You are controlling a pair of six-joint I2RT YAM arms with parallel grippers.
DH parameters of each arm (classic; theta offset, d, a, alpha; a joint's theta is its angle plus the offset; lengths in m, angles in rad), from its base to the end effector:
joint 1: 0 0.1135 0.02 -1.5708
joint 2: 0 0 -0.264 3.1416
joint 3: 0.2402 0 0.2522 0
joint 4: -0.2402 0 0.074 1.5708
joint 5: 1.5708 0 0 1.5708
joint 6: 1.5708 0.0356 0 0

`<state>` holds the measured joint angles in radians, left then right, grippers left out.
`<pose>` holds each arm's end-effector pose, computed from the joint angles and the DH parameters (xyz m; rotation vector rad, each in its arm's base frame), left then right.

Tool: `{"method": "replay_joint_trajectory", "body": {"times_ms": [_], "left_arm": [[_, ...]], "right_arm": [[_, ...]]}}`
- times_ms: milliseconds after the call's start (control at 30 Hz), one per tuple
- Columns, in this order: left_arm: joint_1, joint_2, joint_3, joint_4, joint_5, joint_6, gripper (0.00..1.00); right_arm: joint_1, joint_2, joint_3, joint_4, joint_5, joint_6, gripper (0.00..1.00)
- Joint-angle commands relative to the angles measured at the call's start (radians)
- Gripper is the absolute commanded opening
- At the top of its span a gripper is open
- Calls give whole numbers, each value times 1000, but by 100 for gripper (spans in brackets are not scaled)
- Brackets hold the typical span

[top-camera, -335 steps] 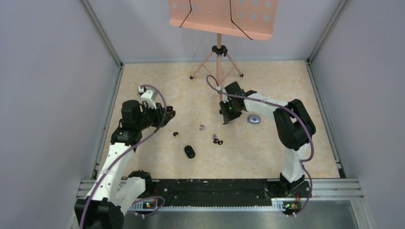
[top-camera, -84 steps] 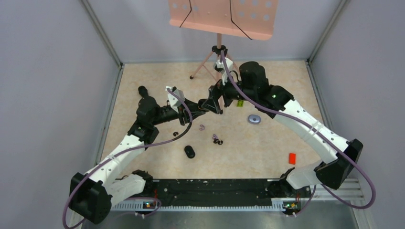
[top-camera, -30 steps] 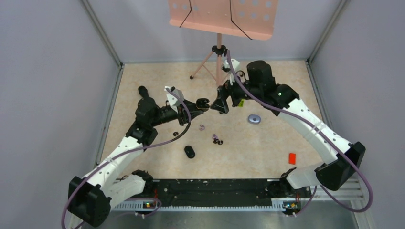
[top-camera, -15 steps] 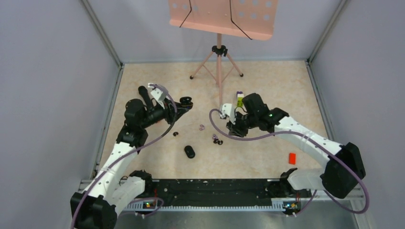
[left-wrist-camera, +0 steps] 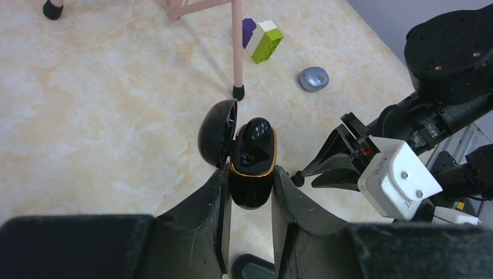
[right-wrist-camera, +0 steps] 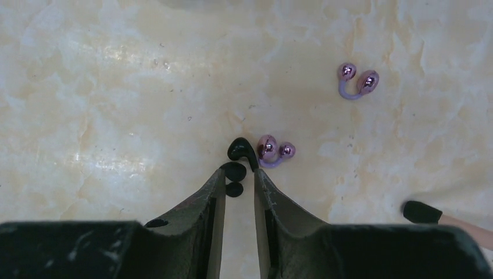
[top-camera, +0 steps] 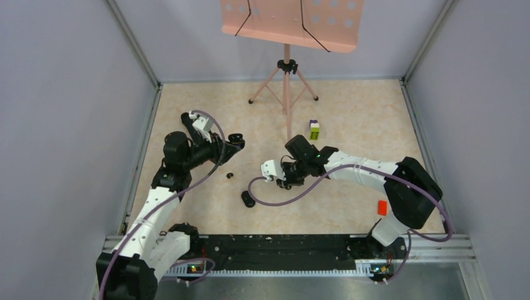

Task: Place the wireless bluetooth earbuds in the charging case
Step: Pick up the left earbud from the center of the board.

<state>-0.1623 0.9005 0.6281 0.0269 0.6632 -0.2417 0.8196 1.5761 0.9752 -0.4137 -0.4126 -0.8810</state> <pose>0.2008 -0.0551 0.2875 0.4092 1.8061 -0.8833 0.2036 0.2390 0.1979 -2.0013 1.5559 0.5071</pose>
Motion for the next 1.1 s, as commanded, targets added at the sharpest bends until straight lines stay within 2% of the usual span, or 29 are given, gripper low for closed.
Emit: {"method": "replay_joint_trajectory", "body": {"times_ms": [0,500,767,1067], "left_arm": [[14,-20,34,-8,-33,-5,0],[40,-43,34,-2,-54,-28,0],[44,-45,13,38,-47,-52,0],[46,-52,0,48,-43,-56,0]], "right_arm": [[28,15,43,59,0,4,24],[72,68,11,76,9,7,21],[79,98,5,134,100,31,31],[89,120,15,129,138,52,33]]}}
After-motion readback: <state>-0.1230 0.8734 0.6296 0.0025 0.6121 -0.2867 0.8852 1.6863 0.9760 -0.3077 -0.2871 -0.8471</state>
